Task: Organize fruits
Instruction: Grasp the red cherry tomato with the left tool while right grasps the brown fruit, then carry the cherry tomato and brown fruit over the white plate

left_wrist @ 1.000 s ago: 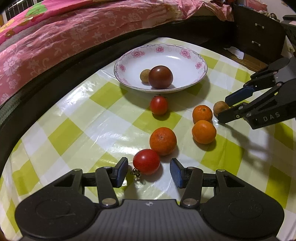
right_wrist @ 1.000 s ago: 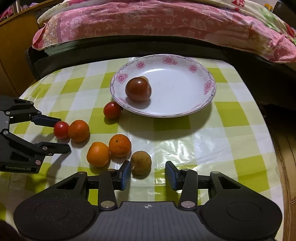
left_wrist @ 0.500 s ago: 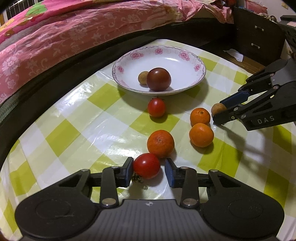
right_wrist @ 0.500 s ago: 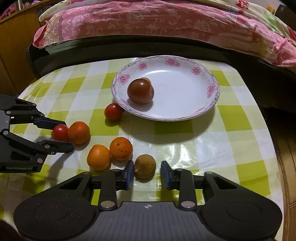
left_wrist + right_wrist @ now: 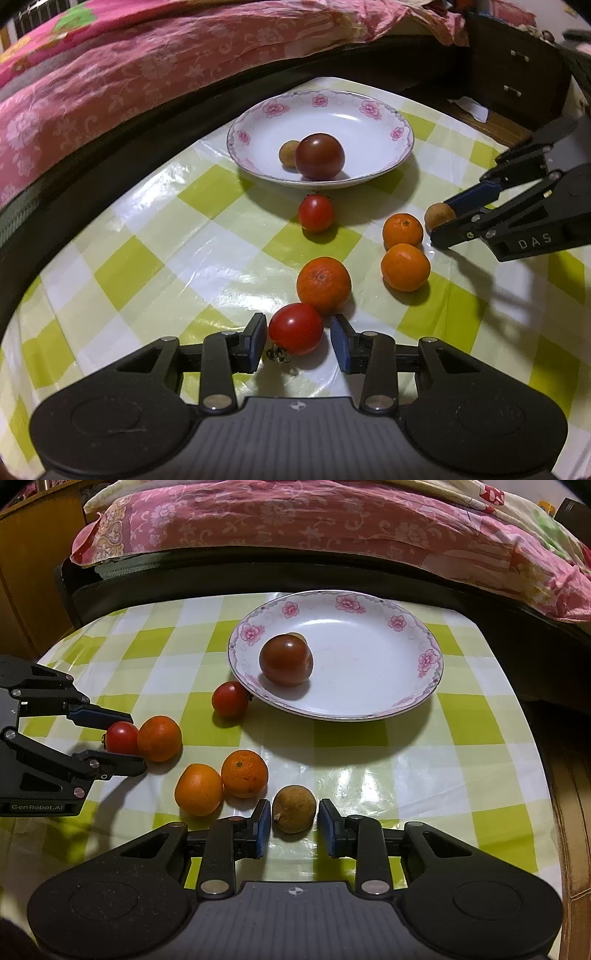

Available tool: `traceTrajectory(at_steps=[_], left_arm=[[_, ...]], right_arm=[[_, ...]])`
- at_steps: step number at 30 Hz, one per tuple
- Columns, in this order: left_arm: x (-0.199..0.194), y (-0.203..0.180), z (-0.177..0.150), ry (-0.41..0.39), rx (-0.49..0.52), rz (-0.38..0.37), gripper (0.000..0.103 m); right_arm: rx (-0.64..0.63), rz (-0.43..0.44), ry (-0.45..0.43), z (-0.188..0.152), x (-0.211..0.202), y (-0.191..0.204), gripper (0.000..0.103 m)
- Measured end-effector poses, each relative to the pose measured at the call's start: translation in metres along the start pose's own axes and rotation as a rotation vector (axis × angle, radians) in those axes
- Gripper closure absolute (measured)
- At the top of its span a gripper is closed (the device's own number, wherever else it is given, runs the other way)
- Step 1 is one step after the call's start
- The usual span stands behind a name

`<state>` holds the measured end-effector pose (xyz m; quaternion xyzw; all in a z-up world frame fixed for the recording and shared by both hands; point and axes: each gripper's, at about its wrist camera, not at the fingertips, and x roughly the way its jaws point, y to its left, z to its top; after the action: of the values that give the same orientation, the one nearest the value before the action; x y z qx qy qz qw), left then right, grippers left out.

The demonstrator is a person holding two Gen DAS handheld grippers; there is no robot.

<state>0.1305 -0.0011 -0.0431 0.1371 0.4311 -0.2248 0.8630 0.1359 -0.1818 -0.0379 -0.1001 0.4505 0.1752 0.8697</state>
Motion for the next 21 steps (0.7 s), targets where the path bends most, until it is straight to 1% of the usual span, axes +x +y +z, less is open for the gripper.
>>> traceTrajectory(at_steps=[3,4,9,17,21], left_arm=[[0.0005,0.0033,0.0008,0.008,-0.026,-0.008,0.058],[0.0004,0.003,0.001,0.009,-0.027,-0.009,0.06],[-0.0003,0.0021,0.0021,0.017,-0.014,0.0,0.064],[-0.0018,0.0005,0.0025,0.025,-0.007,0.005,0.065],[-0.0048,-0.0002,0.0041,0.017,-0.006,0.004,0.065]], right_arm=[[0.004,-0.007,0.004,-0.0002,0.0001,-0.0003,0.08],[0.003,-0.01,0.003,-0.0002,0.0003,-0.0003,0.081],[0.03,-0.006,0.012,0.0007,-0.0005,-0.0032,0.082],[0.026,-0.003,0.008,0.001,-0.0038,0.0001,0.082],[0.029,-0.004,0.0,0.0033,-0.0058,0.0008,0.082]])
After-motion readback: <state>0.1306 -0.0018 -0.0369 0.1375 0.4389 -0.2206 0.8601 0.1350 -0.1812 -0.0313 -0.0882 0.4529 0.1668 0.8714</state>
